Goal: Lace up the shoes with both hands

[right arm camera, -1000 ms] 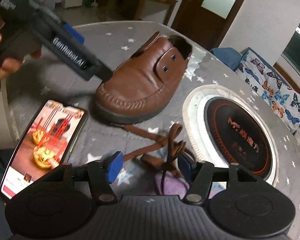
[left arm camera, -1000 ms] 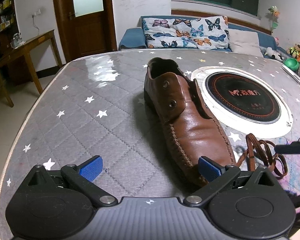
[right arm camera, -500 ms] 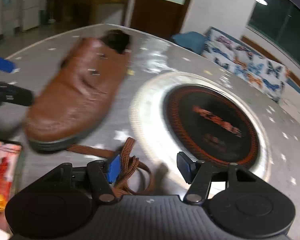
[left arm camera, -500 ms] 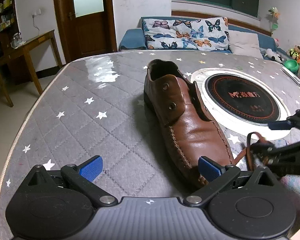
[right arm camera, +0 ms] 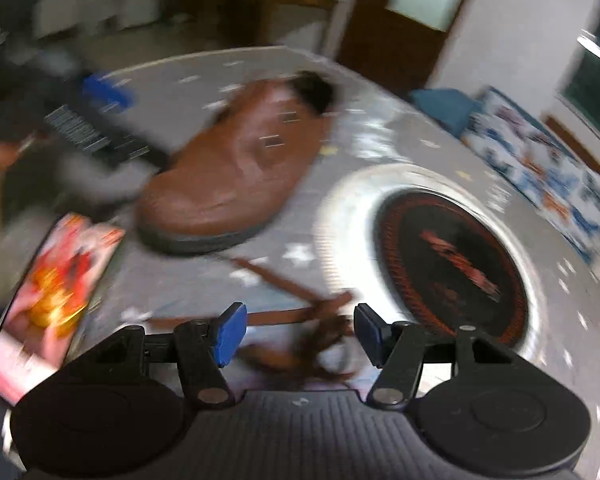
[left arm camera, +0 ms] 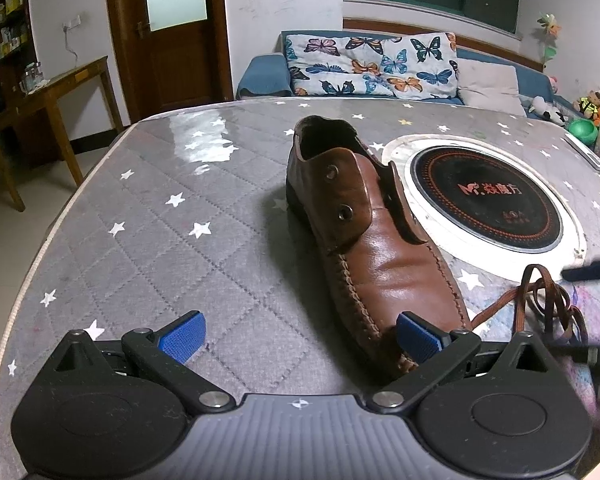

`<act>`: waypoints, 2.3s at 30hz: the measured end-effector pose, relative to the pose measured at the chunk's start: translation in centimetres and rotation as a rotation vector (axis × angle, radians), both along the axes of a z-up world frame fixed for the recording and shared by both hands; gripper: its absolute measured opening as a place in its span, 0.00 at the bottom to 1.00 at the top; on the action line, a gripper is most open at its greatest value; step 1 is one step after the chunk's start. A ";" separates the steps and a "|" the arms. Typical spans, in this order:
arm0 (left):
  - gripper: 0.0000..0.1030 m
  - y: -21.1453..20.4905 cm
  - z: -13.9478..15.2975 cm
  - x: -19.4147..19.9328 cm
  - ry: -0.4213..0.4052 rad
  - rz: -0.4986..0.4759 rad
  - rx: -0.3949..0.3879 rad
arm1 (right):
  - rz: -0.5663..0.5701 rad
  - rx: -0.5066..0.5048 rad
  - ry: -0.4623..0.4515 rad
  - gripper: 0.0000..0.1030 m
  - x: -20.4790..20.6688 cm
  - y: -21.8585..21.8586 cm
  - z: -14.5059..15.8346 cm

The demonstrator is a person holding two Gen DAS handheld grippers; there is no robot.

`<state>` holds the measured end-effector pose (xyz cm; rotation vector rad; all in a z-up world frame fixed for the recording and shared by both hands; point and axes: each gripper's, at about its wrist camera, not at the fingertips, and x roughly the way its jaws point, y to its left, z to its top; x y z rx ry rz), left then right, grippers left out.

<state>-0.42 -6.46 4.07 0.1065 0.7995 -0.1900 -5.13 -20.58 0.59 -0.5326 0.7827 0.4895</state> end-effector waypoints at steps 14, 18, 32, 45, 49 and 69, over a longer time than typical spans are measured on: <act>1.00 -0.7 0.1 0.4 0.001 -0.007 0.023 | 0.133 -0.002 0.078 0.58 0.2 2.3 -1.8; 1.00 -0.7 0.1 0.6 0.002 -0.005 0.024 | 0.099 0.039 0.092 0.52 0.9 2.1 -2.0; 1.00 -0.5 0.1 1.0 -0.003 0.004 0.039 | 0.089 0.069 0.120 0.32 2.0 1.6 -1.7; 1.00 -0.6 0.1 1.0 -0.012 -0.006 0.059 | 0.221 0.107 0.229 0.43 4.6 1.7 -1.9; 1.00 -0.5 0.1 1.2 -0.015 -0.015 0.059 | 0.172 0.125 0.240 0.19 4.2 0.9 -1.7; 1.00 -1.5 1.6 -0.8 -0.201 -0.291 0.126 | 0.130 0.050 0.165 0.06 1.9 1.6 -2.0</act>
